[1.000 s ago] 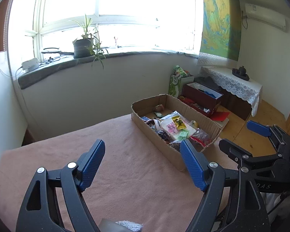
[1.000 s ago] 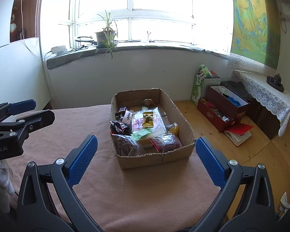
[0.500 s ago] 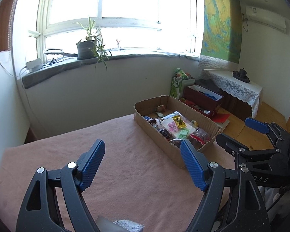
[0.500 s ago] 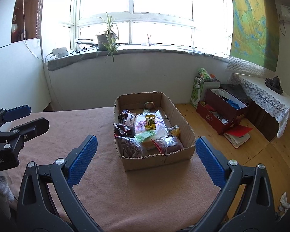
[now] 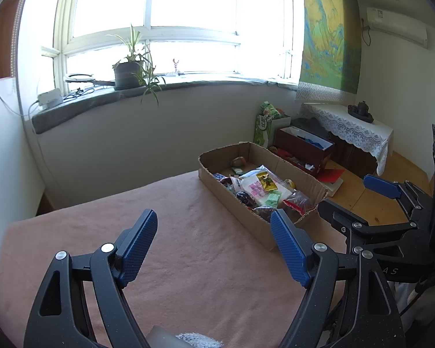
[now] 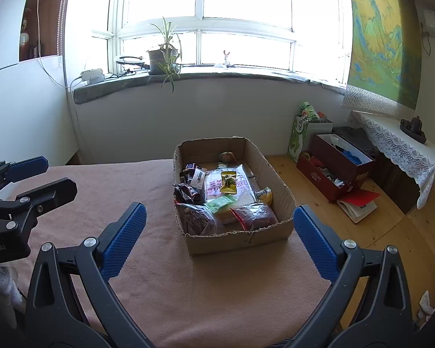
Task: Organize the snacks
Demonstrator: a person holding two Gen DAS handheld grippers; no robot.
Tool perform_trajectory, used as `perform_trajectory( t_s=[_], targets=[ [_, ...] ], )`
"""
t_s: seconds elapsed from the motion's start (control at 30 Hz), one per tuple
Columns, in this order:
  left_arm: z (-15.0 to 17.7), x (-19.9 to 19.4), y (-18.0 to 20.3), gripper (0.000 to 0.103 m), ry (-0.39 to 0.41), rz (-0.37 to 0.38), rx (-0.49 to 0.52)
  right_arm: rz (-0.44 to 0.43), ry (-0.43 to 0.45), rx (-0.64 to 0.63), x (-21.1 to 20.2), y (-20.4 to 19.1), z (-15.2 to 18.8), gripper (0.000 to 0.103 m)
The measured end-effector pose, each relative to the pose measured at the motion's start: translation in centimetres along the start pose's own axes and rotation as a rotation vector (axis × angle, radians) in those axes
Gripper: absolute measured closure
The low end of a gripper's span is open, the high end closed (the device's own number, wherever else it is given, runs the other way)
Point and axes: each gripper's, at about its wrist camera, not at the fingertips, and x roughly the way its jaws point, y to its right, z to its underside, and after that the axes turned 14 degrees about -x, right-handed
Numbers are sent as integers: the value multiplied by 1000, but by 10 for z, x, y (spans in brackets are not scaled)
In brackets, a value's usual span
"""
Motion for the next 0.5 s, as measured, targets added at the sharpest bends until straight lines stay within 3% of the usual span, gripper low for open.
perform_trajectory(
  t_s=[0.5],
  targets=[
    [2,-2,1,22,5,-4,-1,-5,-1,-7,-2,-3,-1,0]
  ],
)
